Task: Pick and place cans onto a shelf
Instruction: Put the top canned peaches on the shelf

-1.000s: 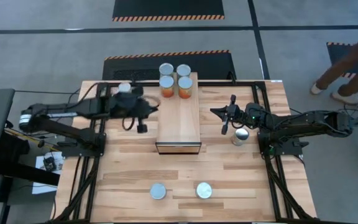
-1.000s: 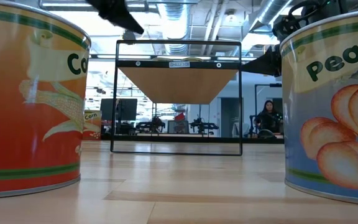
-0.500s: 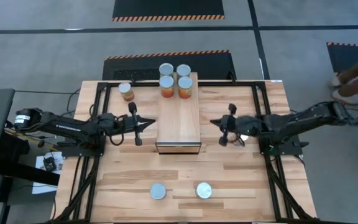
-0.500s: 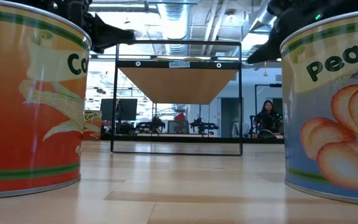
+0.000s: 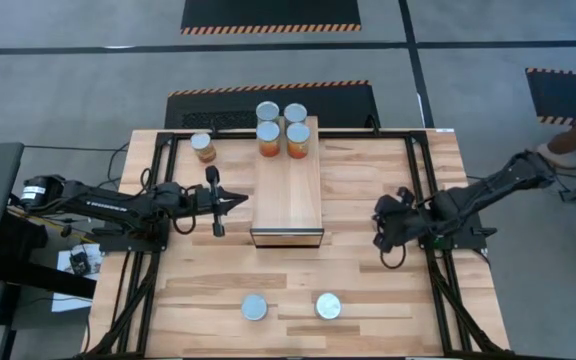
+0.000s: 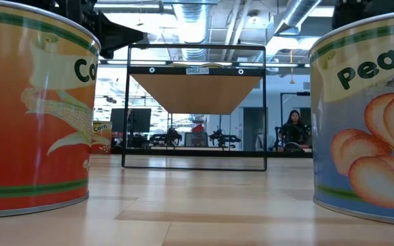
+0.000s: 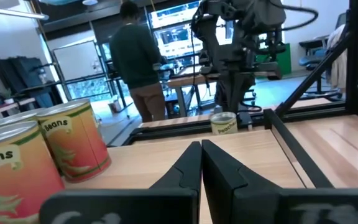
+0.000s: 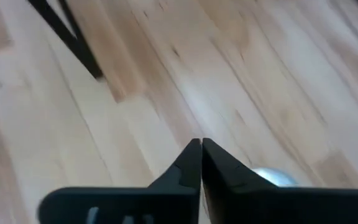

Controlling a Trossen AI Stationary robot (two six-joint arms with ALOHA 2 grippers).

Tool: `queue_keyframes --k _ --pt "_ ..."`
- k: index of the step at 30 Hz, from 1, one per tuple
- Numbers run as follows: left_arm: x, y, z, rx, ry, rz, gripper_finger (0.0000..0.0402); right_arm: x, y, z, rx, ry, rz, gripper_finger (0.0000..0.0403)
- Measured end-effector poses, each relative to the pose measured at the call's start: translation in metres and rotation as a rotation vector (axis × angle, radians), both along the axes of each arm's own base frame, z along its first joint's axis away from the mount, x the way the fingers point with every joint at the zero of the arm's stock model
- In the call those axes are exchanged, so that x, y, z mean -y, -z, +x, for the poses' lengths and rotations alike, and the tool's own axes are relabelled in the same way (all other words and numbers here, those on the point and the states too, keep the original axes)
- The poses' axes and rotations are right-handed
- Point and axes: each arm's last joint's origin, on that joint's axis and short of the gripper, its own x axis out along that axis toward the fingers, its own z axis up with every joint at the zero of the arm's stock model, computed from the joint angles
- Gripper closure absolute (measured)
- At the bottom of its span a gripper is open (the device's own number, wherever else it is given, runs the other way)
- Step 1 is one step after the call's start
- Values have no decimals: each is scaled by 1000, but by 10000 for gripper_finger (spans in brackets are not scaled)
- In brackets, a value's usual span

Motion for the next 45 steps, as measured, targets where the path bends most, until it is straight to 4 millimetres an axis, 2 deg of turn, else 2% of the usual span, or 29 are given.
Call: queue_keyframes --k 5,11,18,23,29,31,36,40,45 --pt "0 1 0 -6 0 -2 400 2 8 -5 -97 116 -2 319" --pt "0 3 0 -31 -3 -5 400 -1 22 4 -200 134 -48 281" --pt "0 4 0 -36 -5 -20 400 -4 39 11 -325 194 -100 266" --pt "0 4 0 -35 -5 -26 400 -6 48 17 -379 179 -143 295" --pt "0 4 0 -35 -4 -28 400 -7 48 22 -398 136 -167 375" --pt "0 4 0 -35 -4 -28 400 -10 42 26 -386 102 -141 393" --pt "0 4 0 -41 -4 -28 400 -19 10 42 -323 -21 -105 389" --pt "0 5 0 -42 -4 -28 400 -23 -27 55 -228 -71 -87 398" --pt "0 5 0 -51 -4 -38 400 -18 -81 67 -85 -82 -128 392"
